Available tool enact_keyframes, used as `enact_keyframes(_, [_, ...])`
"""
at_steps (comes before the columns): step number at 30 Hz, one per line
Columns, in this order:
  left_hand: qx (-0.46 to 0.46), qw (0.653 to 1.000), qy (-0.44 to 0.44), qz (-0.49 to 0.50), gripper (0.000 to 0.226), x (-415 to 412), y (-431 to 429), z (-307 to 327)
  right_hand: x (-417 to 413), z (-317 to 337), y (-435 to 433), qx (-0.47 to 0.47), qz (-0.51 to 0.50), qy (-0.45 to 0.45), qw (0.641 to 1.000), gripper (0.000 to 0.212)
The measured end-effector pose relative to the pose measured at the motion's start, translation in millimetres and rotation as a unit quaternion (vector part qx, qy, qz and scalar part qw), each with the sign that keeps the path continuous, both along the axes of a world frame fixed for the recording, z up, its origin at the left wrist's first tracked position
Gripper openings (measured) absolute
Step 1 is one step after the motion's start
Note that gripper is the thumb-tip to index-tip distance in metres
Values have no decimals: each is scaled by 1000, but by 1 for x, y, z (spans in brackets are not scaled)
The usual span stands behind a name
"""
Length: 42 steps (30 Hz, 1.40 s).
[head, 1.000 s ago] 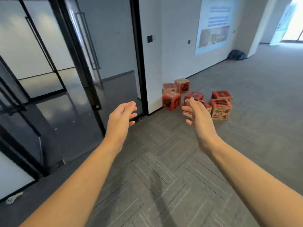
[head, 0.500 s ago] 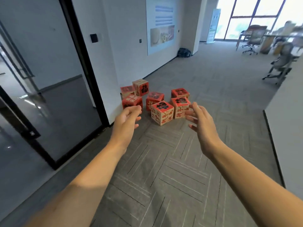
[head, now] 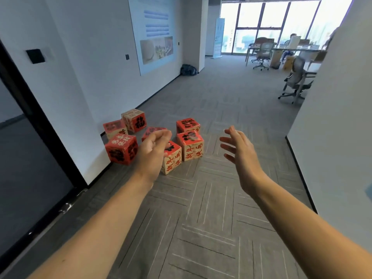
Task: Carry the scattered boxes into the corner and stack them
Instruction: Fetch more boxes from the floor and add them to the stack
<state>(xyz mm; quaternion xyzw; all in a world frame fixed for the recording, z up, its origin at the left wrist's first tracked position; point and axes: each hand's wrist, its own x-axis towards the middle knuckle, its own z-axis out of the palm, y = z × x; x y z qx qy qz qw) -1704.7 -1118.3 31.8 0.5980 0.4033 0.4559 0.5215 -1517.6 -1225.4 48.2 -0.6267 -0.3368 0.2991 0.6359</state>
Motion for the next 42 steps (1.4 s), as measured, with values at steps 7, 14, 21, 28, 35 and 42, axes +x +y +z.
enact_keyframes(7, [-5,1000,-12,-1,33,128,123,12,134,19,120,-2,-1,3,1000,50])
enact_keyframes(14, [10,1000,-9,-14,30,226,247,17,235,24,240,-10,-14,-6,1000,53])
enact_keyframes(21, [-7,1000,-9,-27,32,312,409,-14,319,5,393,-23,-20,-14,999,54])
enact_keyframes(28, [3,999,10,-34,37,400,565,-9,404,0,542,-31,-24,-13,999,55])
enact_keyframes(35, [-1,1000,26,-12,38,496,715,-36,510,-24,701,-33,-2,-5,999,52])
enact_keyframes(42, [-3,998,33,53,51,596,861,-54,631,-46,872,-59,61,0,996,51])
